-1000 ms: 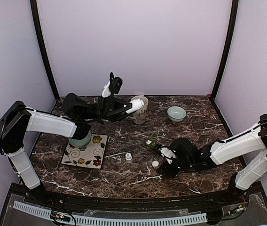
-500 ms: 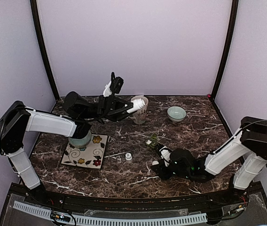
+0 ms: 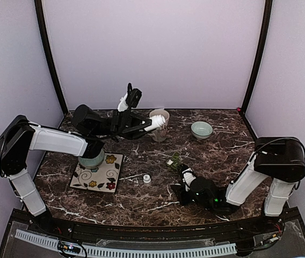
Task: Sort the pills into containers
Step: Pick up the lid of the pill bottle from the center of the board.
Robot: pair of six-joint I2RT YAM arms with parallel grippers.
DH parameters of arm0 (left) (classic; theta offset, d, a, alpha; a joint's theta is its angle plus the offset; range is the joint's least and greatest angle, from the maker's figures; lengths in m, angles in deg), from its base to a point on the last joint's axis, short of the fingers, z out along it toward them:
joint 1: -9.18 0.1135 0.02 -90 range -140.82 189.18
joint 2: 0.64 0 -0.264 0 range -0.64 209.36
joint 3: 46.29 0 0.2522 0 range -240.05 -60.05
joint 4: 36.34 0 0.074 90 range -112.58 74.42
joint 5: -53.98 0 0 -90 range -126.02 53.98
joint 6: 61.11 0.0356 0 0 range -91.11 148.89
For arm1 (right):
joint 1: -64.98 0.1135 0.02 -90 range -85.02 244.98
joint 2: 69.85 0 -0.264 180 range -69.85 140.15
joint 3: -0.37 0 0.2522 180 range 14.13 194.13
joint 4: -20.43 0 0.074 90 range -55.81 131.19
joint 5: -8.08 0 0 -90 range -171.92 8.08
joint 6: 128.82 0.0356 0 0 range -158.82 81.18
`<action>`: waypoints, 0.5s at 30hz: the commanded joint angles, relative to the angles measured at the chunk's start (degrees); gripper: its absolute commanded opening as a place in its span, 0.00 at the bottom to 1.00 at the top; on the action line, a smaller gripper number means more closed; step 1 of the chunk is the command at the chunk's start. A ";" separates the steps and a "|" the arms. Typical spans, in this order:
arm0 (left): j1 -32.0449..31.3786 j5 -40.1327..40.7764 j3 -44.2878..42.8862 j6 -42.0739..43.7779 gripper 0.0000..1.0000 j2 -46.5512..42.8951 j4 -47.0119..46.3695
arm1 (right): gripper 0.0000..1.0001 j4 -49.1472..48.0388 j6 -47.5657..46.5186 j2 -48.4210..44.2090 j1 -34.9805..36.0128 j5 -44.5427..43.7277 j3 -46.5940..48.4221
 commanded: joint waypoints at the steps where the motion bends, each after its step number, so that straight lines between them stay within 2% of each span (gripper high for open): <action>1: 0.03 -1.57 -0.79 0.26 0.00 -0.75 -3.78 | 0.32 12.73 3.90 3.79 0.47 -0.09 -2.34; 4: 0.25 -1.70 -0.71 0.07 0.00 -0.57 -4.16 | 0.25 14.11 3.94 3.18 0.71 0.14 -2.10; 7: 0.60 -1.79 -0.49 -0.53 0.00 -0.56 -4.92 | 0.22 17.08 3.51 -0.18 0.95 0.50 -1.54; 15: 1.18 -1.31 -0.07 -0.85 0.00 0.02 -5.00 | 0.19 32.85 -1.25 -17.38 1.05 2.34 1.17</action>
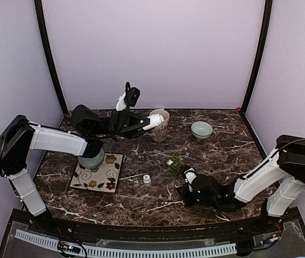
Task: Sort the pills into containers
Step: Pick up the lid of the pill bottle from the center of the board, then place the lid of the pill bottle at the center of the board.
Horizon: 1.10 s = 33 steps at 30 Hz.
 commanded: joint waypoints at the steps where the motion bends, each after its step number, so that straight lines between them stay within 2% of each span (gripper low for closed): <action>1: 0.49 -0.53 0.04 0.01 0.00 0.09 -2.64 | 0.18 18.09 -3.87 -9.49 0.52 2.15 1.42; 8: 0.48 -1.80 1.18 4.18 0.00 0.12 3.37 | 0.17 34.42 -10.19 -22.49 -0.03 7.13 8.07; 15: 0.48 -1.68 4.13 8.36 0.00 -0.52 7.19 | 0.17 48.73 -14.87 -25.96 -2.62 10.73 17.87; 18: 0.54 -1.20 6.15 9.04 0.00 -1.10 6.96 | 0.17 53.38 -16.97 -23.90 -6.02 14.51 22.12; 25: 0.54 -0.86 9.64 13.05 0.00 -4.36 10.67 | 0.18 72.27 -21.93 -12.21 -11.67 22.16 36.16; 33: 0.52 -0.43 12.78 16.16 0.00 -7.48 13.33 | 0.17 78.08 -22.12 -1.33 -13.36 27.43 41.53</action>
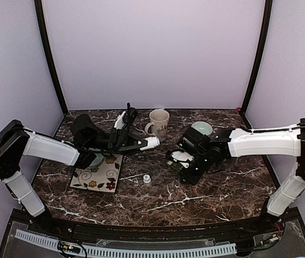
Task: Sort the pills into containers
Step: Place the lid of the pill bottle at the center of the board.
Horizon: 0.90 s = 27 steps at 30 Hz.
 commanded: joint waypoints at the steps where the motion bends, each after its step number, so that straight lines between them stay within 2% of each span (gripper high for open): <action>1: 0.24 0.43 1.95 3.16 0.00 -3.53 0.37 | 0.17 5.64 -0.68 4.45 -0.74 4.26 2.59; 8: 0.21 0.28 3.17 3.01 0.00 -3.38 -1.10 | 0.17 5.71 -0.36 10.39 -0.84 4.93 5.88; 19: 0.39 0.47 3.79 1.56 0.00 -3.53 -4.19 | 0.18 13.09 -3.21 18.15 -0.93 7.12 13.20; 27: 0.85 0.68 5.06 3.22 0.00 -6.43 -2.08 | 0.18 18.85 -4.48 21.40 -0.93 7.32 16.95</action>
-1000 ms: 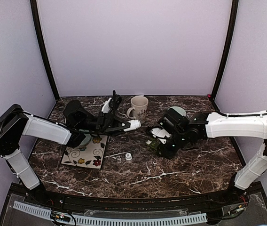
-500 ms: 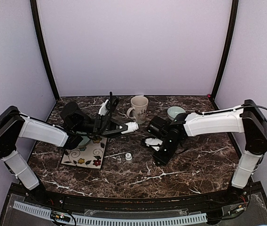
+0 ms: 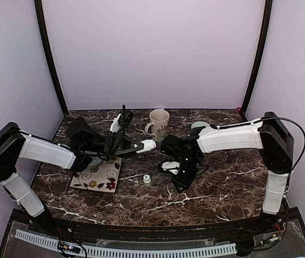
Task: Sort the pills into containers
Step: Place the lid of the pill bottle at the center of the board.
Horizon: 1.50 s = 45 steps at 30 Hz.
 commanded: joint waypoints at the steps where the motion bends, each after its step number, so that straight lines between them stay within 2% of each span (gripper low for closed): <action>1: 0.52 -0.08 0.96 1.24 0.00 -3.58 -0.86 | 0.18 4.63 -1.24 1.51 -0.47 0.93 2.97; 14: 0.91 0.31 2.82 0.88 0.00 -5.03 -2.94 | 0.18 10.28 -0.82 5.74 -0.22 1.13 6.29; 36: 1.17 0.10 2.23 1.24 0.00 -5.06 -1.44 | 0.36 8.05 -0.53 6.99 -0.12 2.09 4.76; 45: 1.31 -0.03 2.23 1.02 0.00 -4.95 -2.01 | 0.38 8.26 -0.67 7.16 -0.12 1.59 5.37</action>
